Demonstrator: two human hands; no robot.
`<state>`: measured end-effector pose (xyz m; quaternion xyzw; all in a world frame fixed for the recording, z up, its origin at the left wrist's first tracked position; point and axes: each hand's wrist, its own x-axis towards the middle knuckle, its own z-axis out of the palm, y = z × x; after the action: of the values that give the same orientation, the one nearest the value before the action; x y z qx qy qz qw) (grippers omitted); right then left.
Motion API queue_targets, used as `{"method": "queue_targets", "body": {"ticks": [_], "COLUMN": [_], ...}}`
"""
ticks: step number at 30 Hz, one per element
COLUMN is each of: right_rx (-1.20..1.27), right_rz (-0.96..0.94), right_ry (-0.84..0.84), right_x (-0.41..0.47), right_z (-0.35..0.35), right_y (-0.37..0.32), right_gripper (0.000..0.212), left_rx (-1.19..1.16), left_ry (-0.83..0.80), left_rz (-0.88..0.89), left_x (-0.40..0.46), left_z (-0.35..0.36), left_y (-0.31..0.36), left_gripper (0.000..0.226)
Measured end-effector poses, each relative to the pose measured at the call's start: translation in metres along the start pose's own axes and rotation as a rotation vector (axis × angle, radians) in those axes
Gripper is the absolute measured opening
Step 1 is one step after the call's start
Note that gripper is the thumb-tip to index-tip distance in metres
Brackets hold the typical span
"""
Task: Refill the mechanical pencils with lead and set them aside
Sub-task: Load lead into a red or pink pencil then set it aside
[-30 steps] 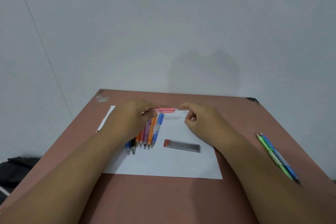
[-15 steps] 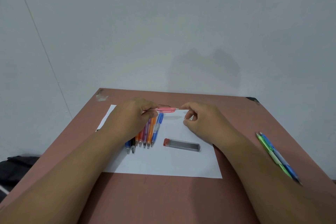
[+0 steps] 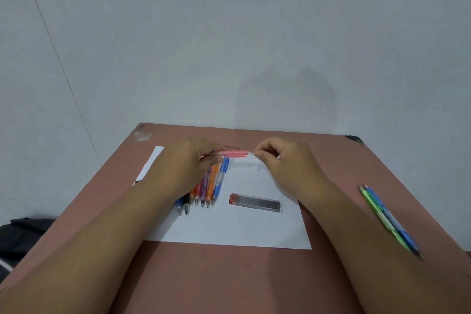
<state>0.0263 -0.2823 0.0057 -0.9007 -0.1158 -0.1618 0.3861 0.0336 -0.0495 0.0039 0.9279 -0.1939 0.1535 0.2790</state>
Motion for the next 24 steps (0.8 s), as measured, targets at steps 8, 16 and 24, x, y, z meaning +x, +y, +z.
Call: {"method": "queue_targets", "body": {"ticks": [8, 16, 24], "right_rx": [-0.313, -0.275, -0.102], "right_rz": [0.042, 0.045, -0.093], "right_ry": [-0.231, -0.207, -0.017], "right_x": [-0.0029, -0.0032, -0.0035], "right_z": [-0.0073, -0.0074, -0.0042], "right_y": [0.0029, 0.0049, 0.0033], "right_gripper": [0.014, 0.014, 0.021], "left_rx": [-0.008, -0.008, -0.024], "left_ry": [-0.002, -0.010, -0.005], "left_rz": [-0.049, -0.051, -0.026], "left_x": [-0.0006, -0.0010, -0.0013], "left_z": [0.0002, -0.0006, 0.0010], "left_y": [-0.0018, 0.0010, 0.0024], "left_gripper": [0.028, 0.028, 0.029]}}
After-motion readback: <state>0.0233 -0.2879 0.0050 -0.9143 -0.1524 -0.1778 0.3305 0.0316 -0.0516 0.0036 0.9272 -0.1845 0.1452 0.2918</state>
